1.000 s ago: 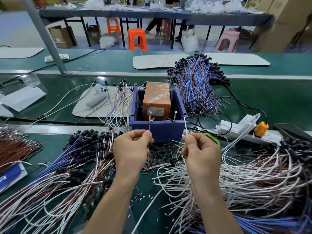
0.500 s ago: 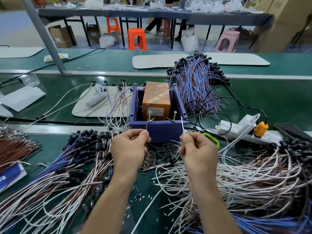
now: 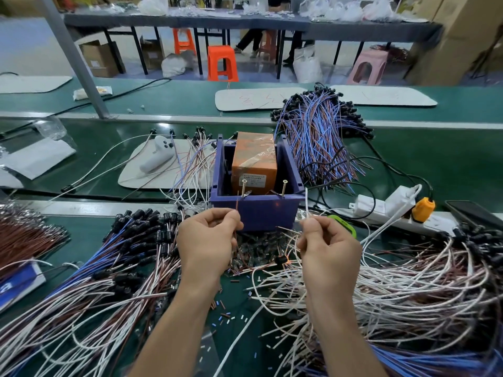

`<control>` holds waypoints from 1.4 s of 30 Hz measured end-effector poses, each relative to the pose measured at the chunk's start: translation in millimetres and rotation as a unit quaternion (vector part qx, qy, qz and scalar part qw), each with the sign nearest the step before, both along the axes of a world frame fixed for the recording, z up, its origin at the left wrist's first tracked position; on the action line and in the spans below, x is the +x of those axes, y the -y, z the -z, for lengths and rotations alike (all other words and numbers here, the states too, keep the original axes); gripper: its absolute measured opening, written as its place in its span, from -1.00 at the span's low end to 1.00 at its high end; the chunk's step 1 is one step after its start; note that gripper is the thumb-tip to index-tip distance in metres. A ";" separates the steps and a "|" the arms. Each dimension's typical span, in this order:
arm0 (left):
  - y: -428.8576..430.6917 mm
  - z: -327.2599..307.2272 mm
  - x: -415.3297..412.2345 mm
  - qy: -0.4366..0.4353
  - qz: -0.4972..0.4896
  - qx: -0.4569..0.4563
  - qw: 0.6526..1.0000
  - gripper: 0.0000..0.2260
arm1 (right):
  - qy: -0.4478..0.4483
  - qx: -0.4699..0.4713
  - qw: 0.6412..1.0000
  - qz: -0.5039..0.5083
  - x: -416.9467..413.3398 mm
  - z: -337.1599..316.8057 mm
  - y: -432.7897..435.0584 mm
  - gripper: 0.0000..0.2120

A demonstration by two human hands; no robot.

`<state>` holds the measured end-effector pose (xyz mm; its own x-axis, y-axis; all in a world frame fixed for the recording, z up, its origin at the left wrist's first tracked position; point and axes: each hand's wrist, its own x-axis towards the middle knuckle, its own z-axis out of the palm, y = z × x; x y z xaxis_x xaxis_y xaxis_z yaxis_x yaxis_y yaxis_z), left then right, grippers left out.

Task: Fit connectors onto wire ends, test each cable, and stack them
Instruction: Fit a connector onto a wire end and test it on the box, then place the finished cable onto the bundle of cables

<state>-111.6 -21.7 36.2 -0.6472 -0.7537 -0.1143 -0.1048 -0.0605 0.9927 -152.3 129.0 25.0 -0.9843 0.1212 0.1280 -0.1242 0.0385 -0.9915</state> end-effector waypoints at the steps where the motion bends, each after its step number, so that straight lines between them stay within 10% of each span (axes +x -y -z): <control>1: 0.3 -0.7 3.7 -0.008 -0.006 0.007 1.000 -0.85 | -0.005 -0.010 1.000 0.000 2.6 -1.6 -2.1 -0.85; 13: -29.8 -23.4 43.5 -0.097 0.078 0.094 0.988 -0.83 | 0.073 -0.003 0.960 -0.270 49.7 -16.6 18.2 -0.81; 19: -32.2 -21.7 59.3 -0.041 0.082 -0.092 0.992 -0.92 | 0.146 -0.168 0.945 -0.238 53.8 -24.5 11.3 -0.65; 26: -39.9 -14.2 73.5 -0.014 0.424 -0.069 0.903 -0.70 | 0.231 -0.502 0.812 -0.185 32.7 -48.9 -38.5 -0.91; 37: -83.6 -2.3 64.8 0.007 0.542 0.123 0.831 -0.76 | 0.237 -0.672 0.695 -0.092 26.0 -45.6 -95.8 -0.77; 42: -72.6 7.7 56.3 0.009 0.365 0.095 0.926 -0.86 | 0.231 -0.564 0.786 -0.102 25.2 -43.3 -119.2 -0.81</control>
